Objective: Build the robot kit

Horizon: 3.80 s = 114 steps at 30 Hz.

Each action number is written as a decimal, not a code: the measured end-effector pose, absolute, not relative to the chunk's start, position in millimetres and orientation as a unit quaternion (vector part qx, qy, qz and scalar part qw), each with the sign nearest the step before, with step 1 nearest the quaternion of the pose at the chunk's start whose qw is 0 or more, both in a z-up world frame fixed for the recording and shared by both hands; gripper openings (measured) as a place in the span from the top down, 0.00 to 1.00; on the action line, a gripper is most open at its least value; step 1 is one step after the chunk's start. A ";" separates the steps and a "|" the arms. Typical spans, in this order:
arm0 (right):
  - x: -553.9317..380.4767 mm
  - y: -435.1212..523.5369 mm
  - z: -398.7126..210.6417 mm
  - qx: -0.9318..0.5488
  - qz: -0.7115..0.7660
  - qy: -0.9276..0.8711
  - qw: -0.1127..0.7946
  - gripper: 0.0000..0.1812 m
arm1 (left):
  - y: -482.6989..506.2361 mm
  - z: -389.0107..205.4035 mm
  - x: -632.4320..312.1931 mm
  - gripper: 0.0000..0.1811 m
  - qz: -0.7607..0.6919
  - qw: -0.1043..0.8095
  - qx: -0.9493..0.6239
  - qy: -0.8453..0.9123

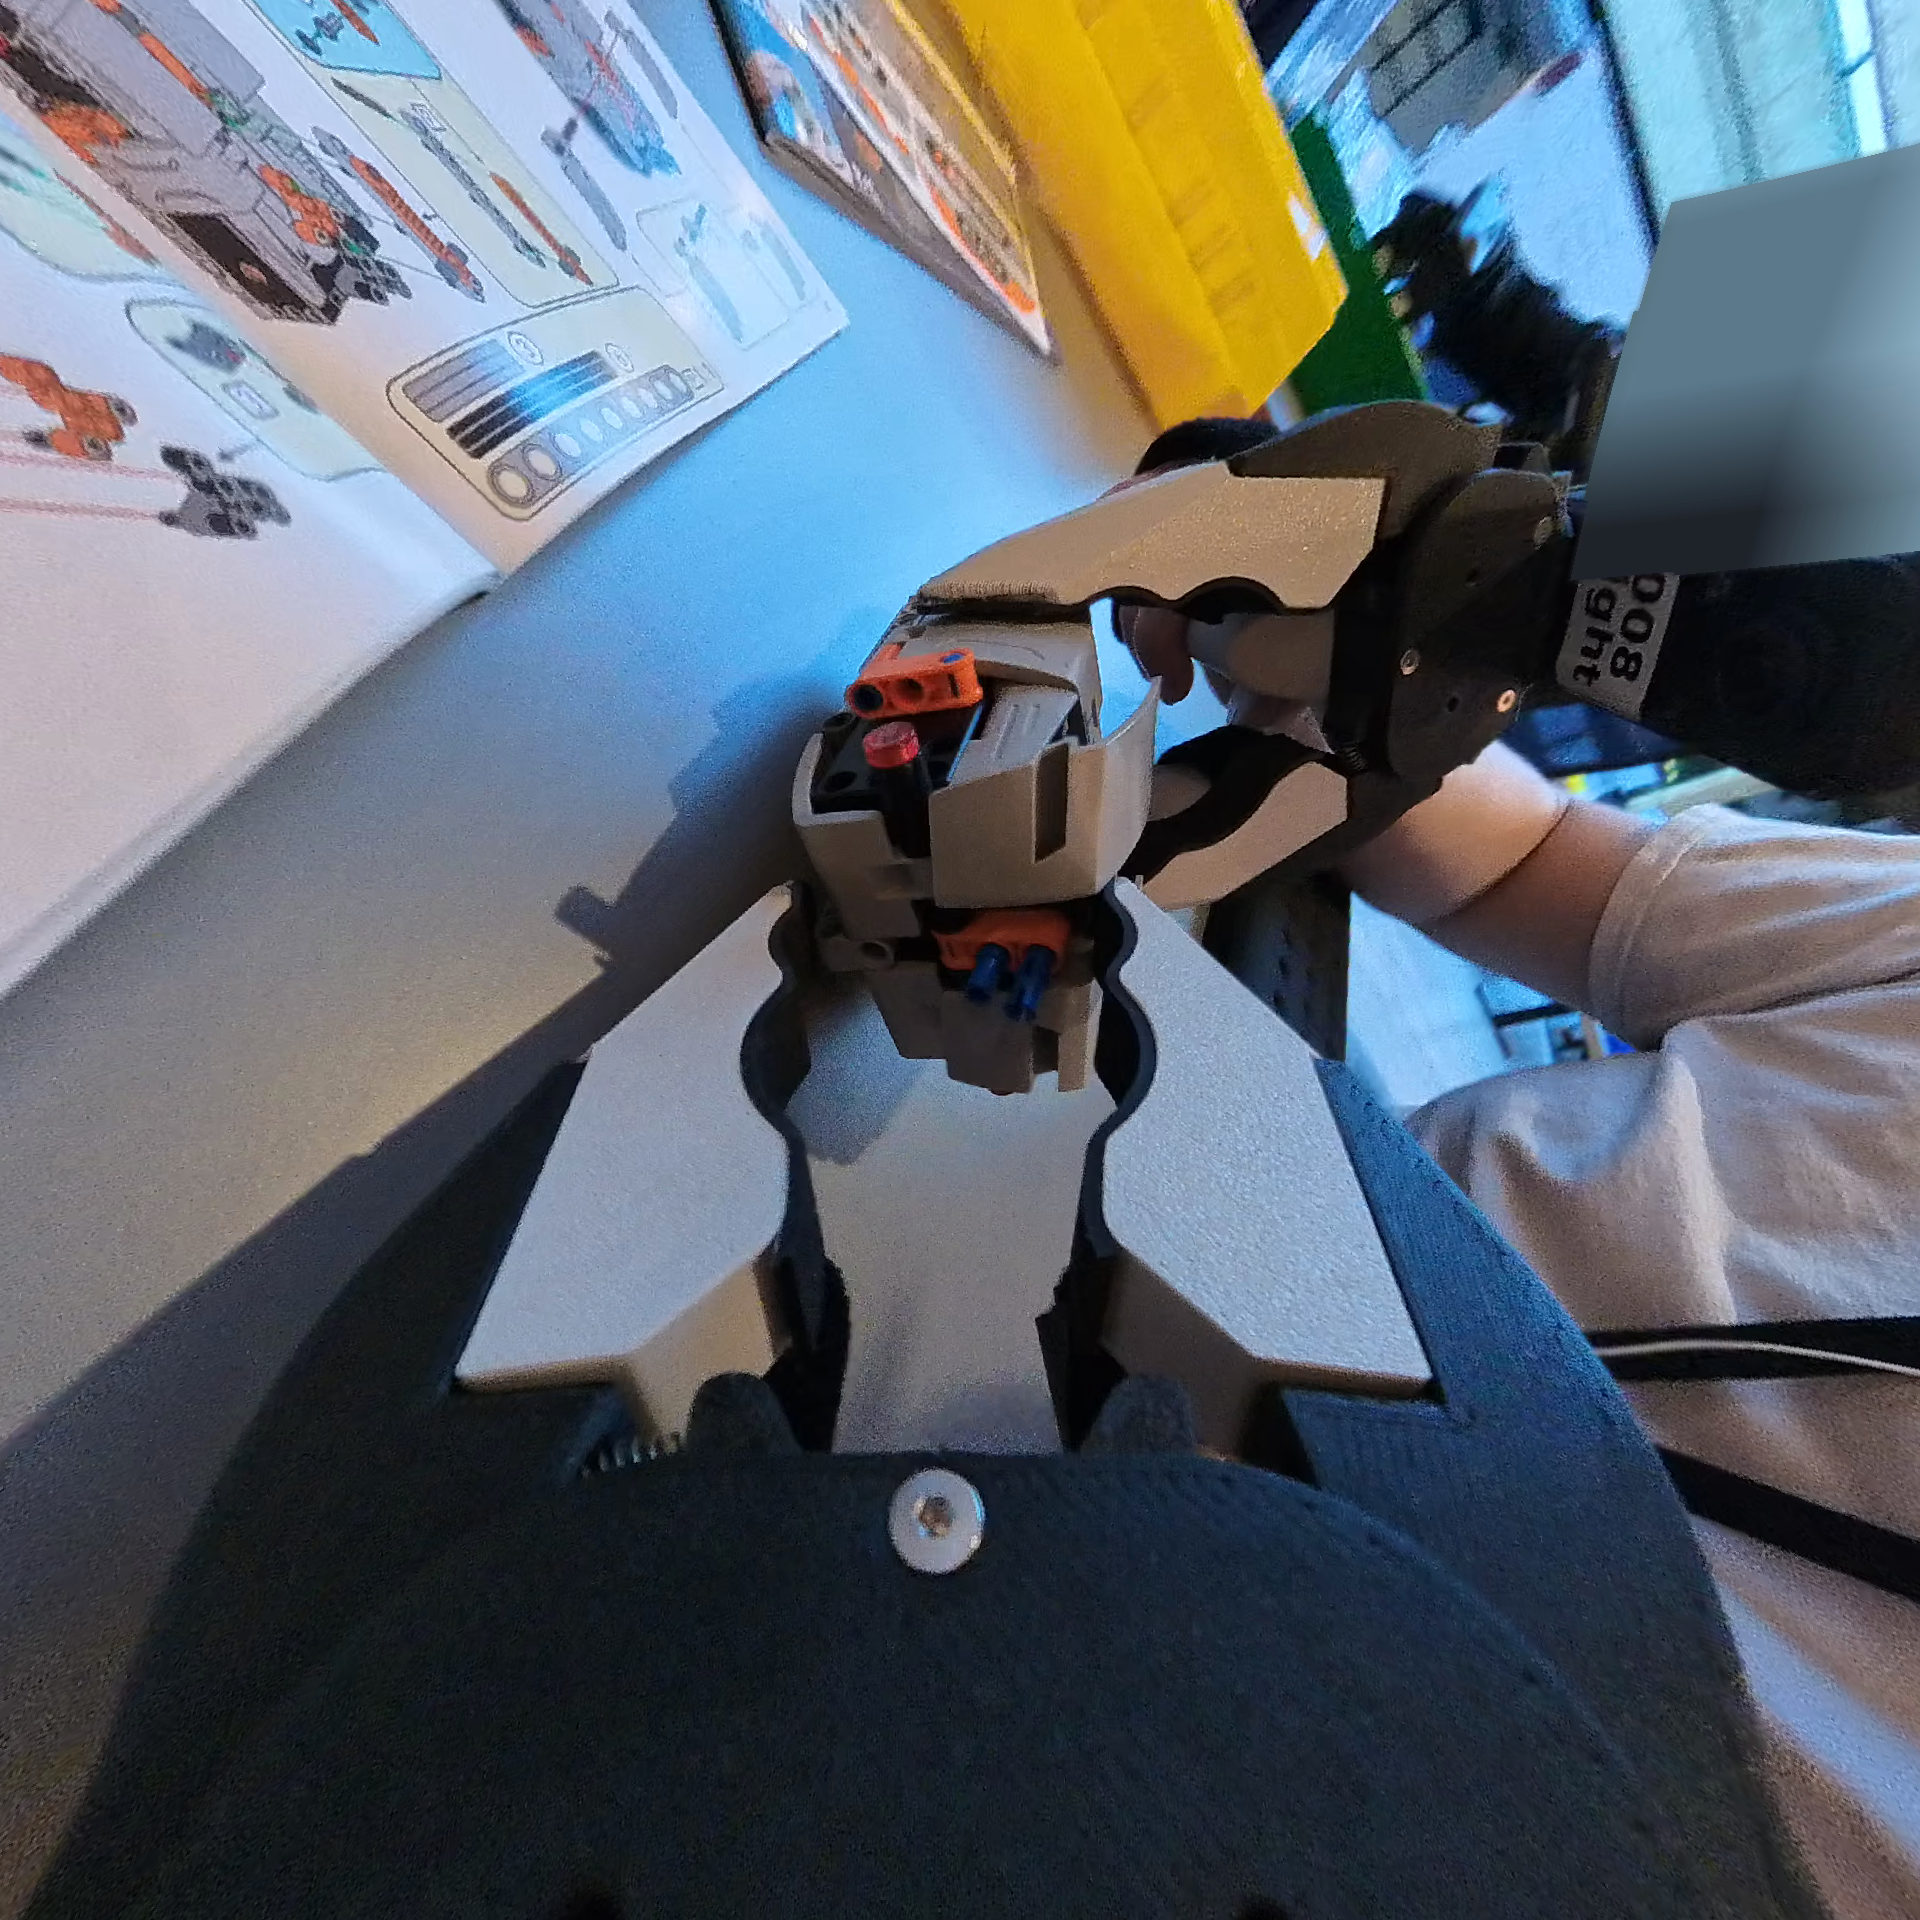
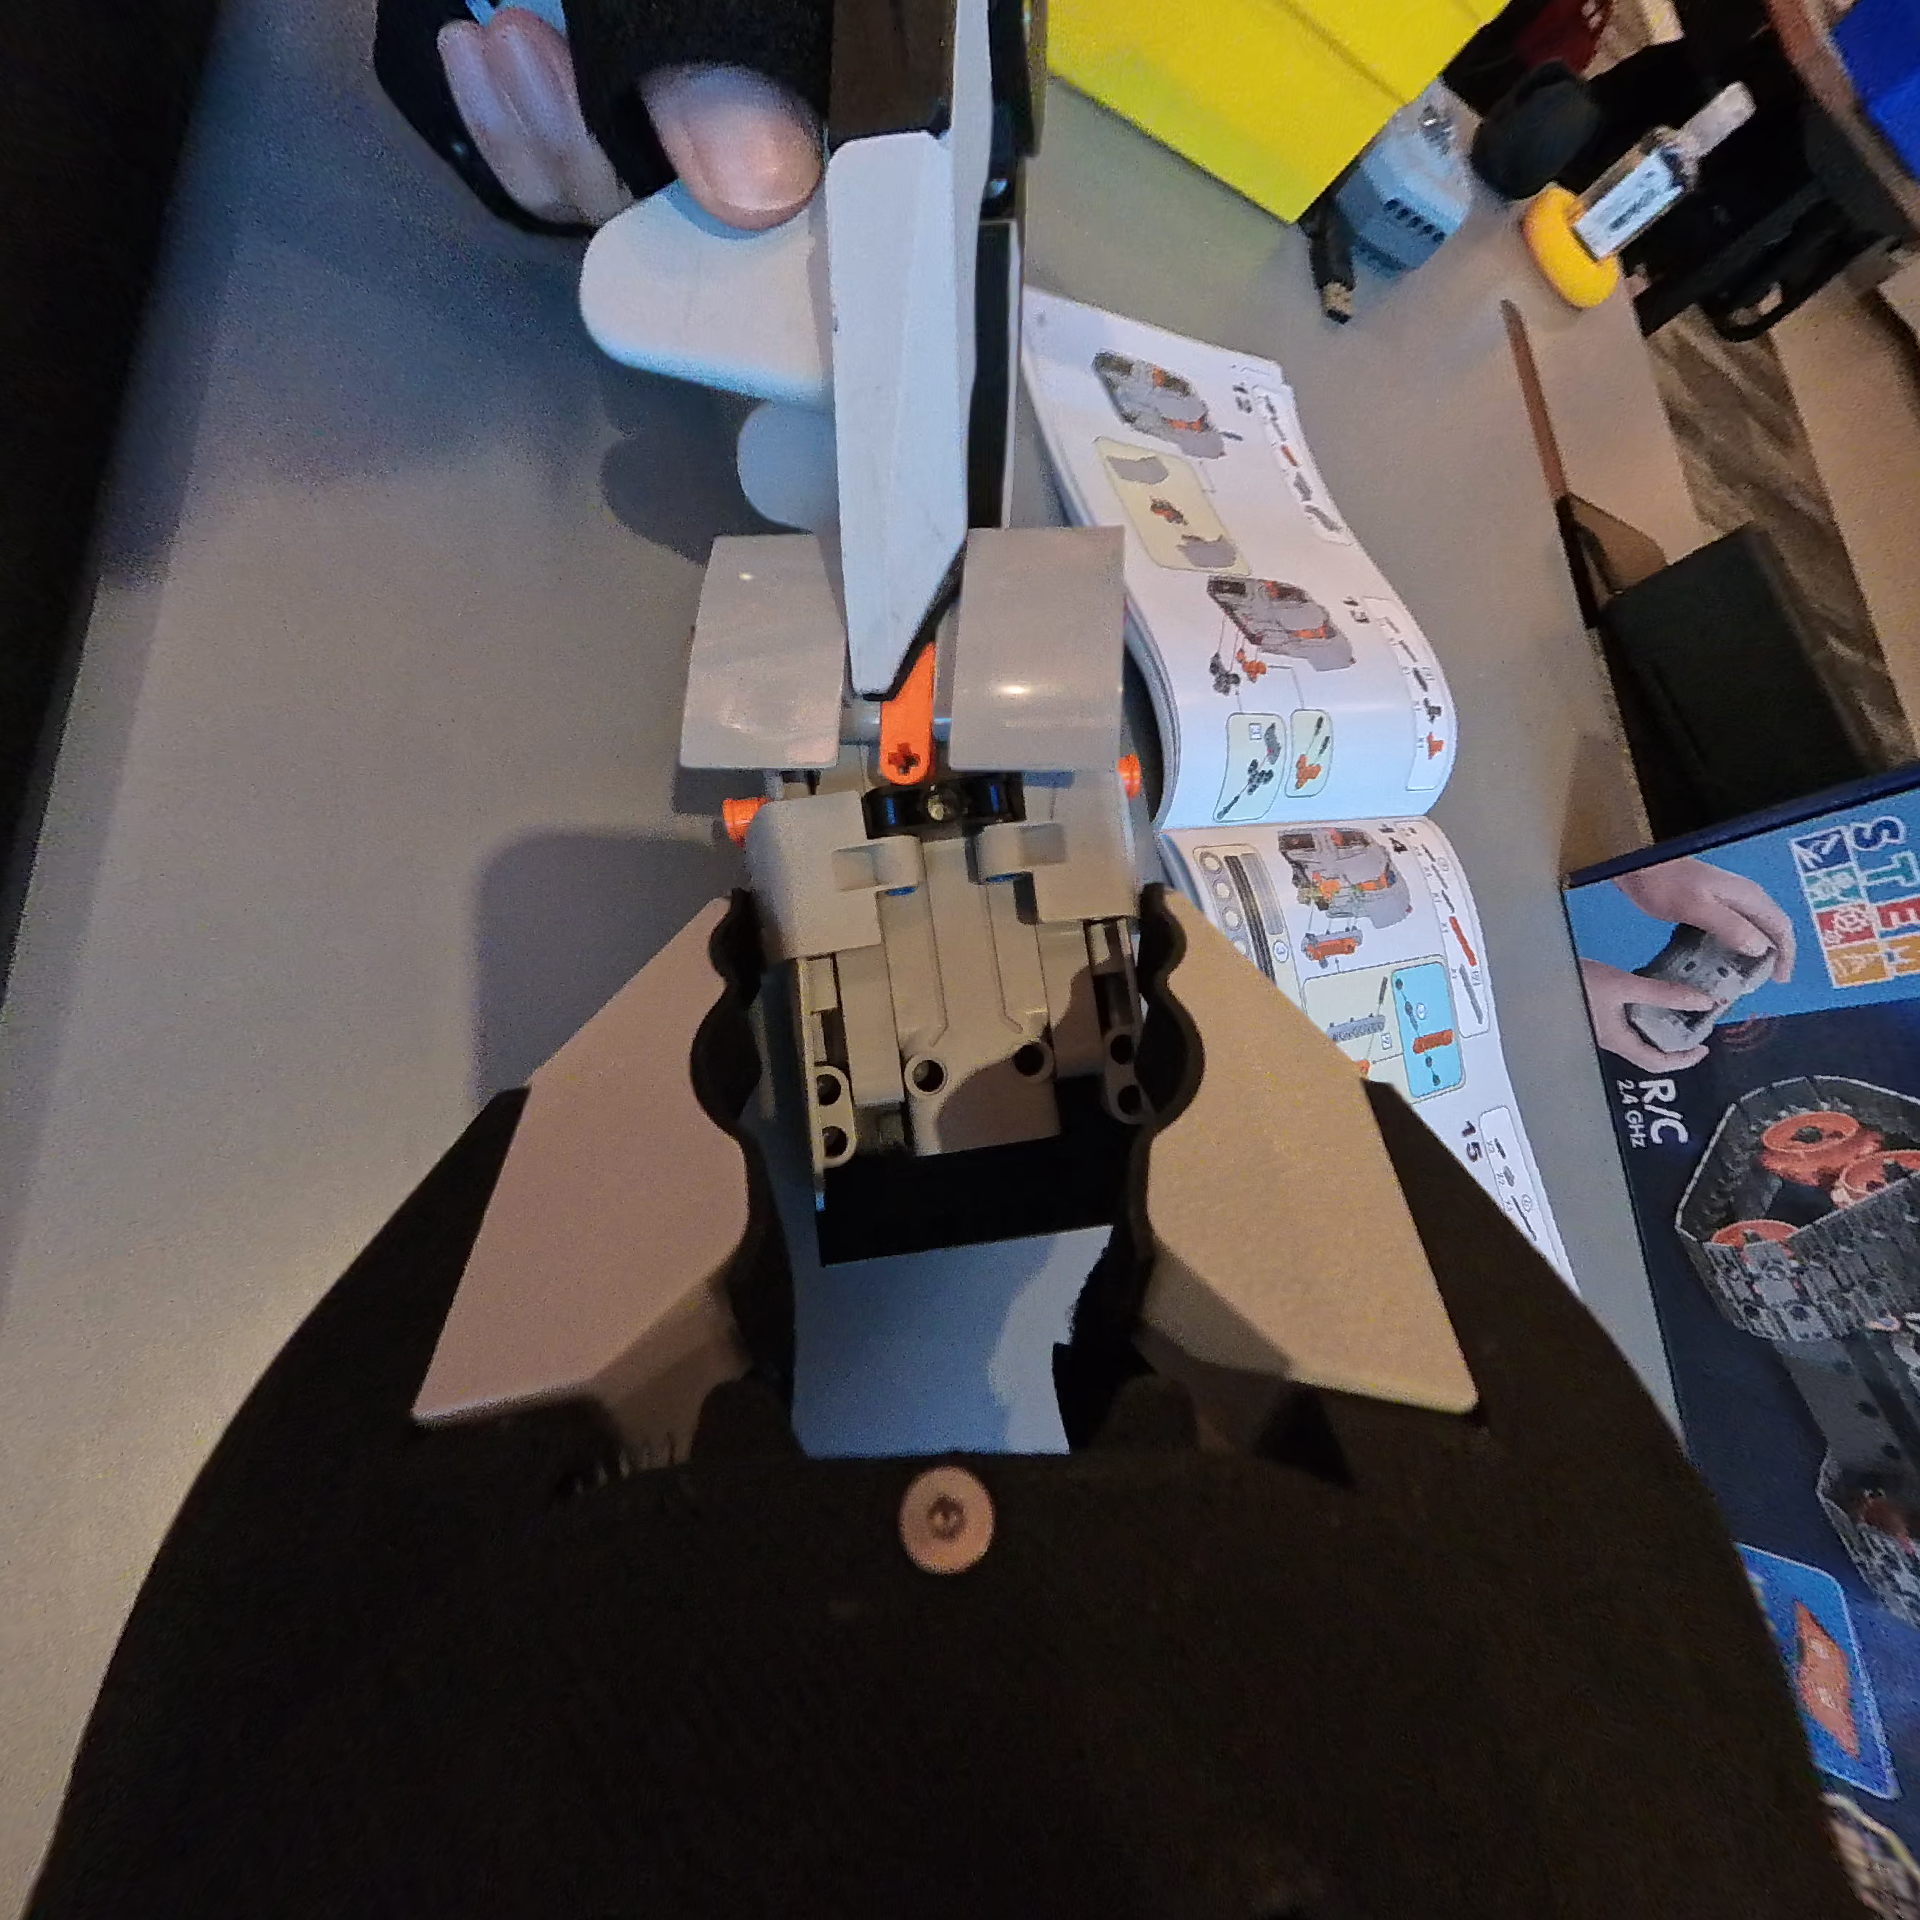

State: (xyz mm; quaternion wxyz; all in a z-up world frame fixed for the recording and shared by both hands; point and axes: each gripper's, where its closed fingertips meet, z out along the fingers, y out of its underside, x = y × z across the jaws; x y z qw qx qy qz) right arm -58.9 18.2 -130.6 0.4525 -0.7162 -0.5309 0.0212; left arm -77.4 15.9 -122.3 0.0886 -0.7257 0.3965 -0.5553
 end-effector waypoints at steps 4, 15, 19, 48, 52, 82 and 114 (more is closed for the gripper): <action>-67.4 25.6 -120.2 -0.722 0.045 -0.476 0.499 0.60 | 23.3 -106.9 -84.8 0.71 -0.466 0.057 -0.765 0.441; -59.8 33.2 -104.2 -0.774 0.156 -0.283 0.544 0.60 | 26.0 -71.7 -65.7 0.71 -0.085 -0.043 -0.839 0.536; -45.2 20.4 -112.4 -0.785 0.184 -0.266 0.528 0.61 | 16.0 -72.1 -43.3 0.71 0.016 -0.025 -0.826 0.562; -22.3 3.3 -62.3 -0.714 0.211 -0.263 0.613 0.60 | 13.3 -38.7 -9.4 0.52 0.109 0.150 -0.758 0.626; -22.9 4.0 -61.8 -0.707 0.216 -0.273 0.615 0.60 | 36.5 14.2 -17.5 0.51 0.175 0.248 -0.682 0.666; -20.6 9.8 -60.2 -0.679 0.230 -0.300 0.630 0.60 | 37.4 -0.9 -29.8 0.56 -0.372 0.347 -0.746 0.429; -26.6 19.4 -61.6 -0.672 0.193 -0.298 0.650 0.61 | 15.1 -82.5 4.0 0.49 -0.445 0.173 -0.738 0.477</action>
